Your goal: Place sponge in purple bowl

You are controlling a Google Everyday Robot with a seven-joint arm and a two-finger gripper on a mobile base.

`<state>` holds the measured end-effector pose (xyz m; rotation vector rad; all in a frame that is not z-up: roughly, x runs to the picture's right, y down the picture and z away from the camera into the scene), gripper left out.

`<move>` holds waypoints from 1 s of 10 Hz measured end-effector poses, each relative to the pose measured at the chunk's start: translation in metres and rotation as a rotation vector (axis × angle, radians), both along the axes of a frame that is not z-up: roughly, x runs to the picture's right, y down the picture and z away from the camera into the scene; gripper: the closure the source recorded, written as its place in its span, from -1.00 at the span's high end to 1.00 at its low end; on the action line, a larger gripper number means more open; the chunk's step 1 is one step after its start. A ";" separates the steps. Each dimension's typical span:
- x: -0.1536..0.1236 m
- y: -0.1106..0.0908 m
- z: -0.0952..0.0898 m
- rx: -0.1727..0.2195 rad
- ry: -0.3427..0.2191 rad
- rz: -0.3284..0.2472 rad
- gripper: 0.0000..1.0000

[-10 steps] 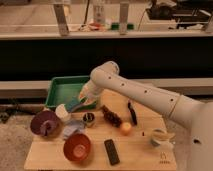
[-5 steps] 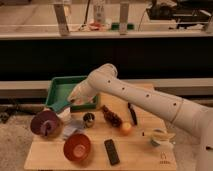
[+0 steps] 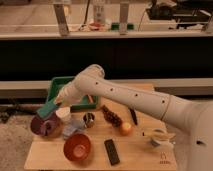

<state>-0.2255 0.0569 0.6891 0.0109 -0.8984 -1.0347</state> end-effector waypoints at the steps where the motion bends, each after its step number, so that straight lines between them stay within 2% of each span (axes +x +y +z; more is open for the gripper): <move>1: -0.005 0.002 -0.003 0.007 -0.010 -0.010 -1.00; 3: -0.020 0.007 -0.008 0.019 -0.032 -0.027 -1.00; 5: -0.033 0.011 -0.011 0.012 -0.039 -0.021 -1.00; 7: -0.042 0.015 -0.006 0.000 -0.021 0.000 -1.00; 10: -0.063 0.023 0.001 0.004 0.002 -0.001 -1.00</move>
